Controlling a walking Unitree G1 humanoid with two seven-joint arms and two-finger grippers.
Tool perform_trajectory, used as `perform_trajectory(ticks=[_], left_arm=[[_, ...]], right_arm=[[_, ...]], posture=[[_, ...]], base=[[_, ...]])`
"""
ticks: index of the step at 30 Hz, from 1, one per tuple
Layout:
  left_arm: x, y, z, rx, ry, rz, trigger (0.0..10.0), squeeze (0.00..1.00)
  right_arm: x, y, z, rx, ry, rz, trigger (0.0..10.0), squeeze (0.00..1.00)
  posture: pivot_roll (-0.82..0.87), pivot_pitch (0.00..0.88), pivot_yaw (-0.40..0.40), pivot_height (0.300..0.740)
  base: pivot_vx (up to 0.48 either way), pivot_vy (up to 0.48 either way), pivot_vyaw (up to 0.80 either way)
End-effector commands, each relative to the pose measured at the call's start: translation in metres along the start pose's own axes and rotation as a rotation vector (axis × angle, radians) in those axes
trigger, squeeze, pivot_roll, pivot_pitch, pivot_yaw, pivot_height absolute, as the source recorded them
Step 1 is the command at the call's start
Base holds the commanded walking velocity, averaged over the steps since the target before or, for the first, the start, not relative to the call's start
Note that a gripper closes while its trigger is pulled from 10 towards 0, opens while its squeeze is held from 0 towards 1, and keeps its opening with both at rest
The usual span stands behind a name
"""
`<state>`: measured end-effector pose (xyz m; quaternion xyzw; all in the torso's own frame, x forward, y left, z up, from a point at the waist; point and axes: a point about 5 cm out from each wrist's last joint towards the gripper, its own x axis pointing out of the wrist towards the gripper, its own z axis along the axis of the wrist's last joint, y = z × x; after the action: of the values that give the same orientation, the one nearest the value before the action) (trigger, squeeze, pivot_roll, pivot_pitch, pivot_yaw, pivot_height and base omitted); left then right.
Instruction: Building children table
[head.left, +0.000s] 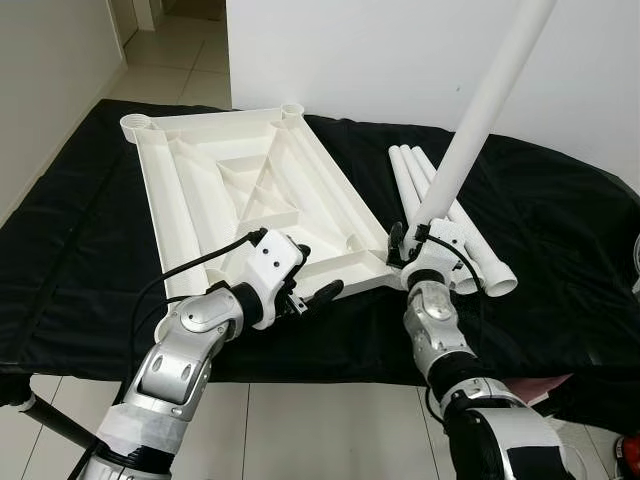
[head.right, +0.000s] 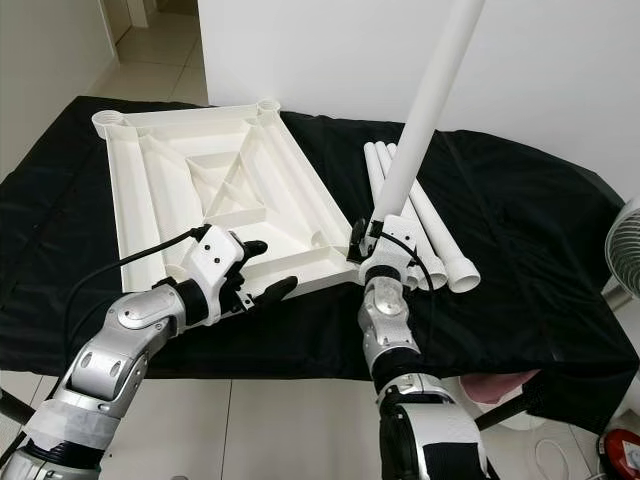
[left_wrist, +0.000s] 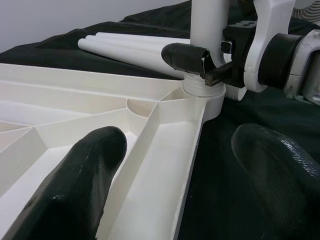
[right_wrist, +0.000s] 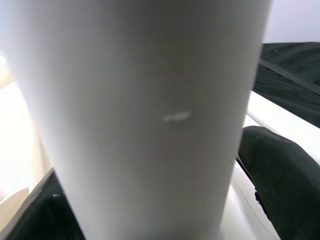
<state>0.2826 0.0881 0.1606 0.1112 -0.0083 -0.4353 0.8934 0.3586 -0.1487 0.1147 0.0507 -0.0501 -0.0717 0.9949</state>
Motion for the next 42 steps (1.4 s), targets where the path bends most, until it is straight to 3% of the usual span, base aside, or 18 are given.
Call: perform_trajectory(ticks=[1, 8, 20, 25, 30, 33, 42], left_arm=[[0.001, 0.001, 0.004, 0.015, -0.005, 0.041, 10.0, 0.0], [0.001, 0.001, 0.004, 0.016, -0.006, 0.041, 10.0, 0.0], [0.003, 0.001, 0.004, 0.017, -0.01, 0.041, 10.0, 0.0], [0.003, 0.001, 0.005, 0.017, -0.011, 0.04, 10.0, 0.0], [0.003, 0.001, 0.005, 0.016, -0.011, 0.039, 10.0, 0.0], [0.006, -0.009, 0.003, 0.012, -0.007, -0.011, 10.0, 0.0], [0.011, -0.026, 0.003, -0.008, -0.011, -0.076, 10.0, 0.0]], right_arm=[[-0.004, -0.007, -0.009, -0.013, 0.038, -0.006, 10.0, 0.0], [0.0, -0.015, -0.001, -0.056, 0.003, 0.17, 10.0, 0.0], [0.003, -0.02, 0.009, -0.127, -0.031, 0.324, 10.0, 0.0], [0.004, -0.024, 0.015, -0.161, -0.038, 0.472, 10.0, 0.0], [0.004, -0.026, 0.017, -0.17, -0.038, 0.499, 10.0, 0.0], [0.007, -0.031, 0.023, -0.209, -0.022, 0.595, 10.0, 0.0], [0.01, -0.036, 0.024, -0.253, 0.019, 0.64, 9.6, 0.0]], posture=[[0.0, 0.0, -0.081, 0.74], [0.0, 0.0, -0.081, 0.74], [-0.01, 0.0, -0.08, 0.74], [-0.01, 0.0, -0.075, 0.74], [-0.01, 0.0, -0.075, 0.74], [-0.02, 0.0, -0.072, 0.74], [-0.02, 0.0, -0.072, 0.74]], base=[[0.0, 0.0, 0.0], [0.0, 0.0, 0.0], [0.0, 0.0, 0.0], [0.0, 0.0, 0.0], [0.0, 0.0, 0.0], [0.0, 0.0, 0.0], [0.0, 0.0, 0.0]])
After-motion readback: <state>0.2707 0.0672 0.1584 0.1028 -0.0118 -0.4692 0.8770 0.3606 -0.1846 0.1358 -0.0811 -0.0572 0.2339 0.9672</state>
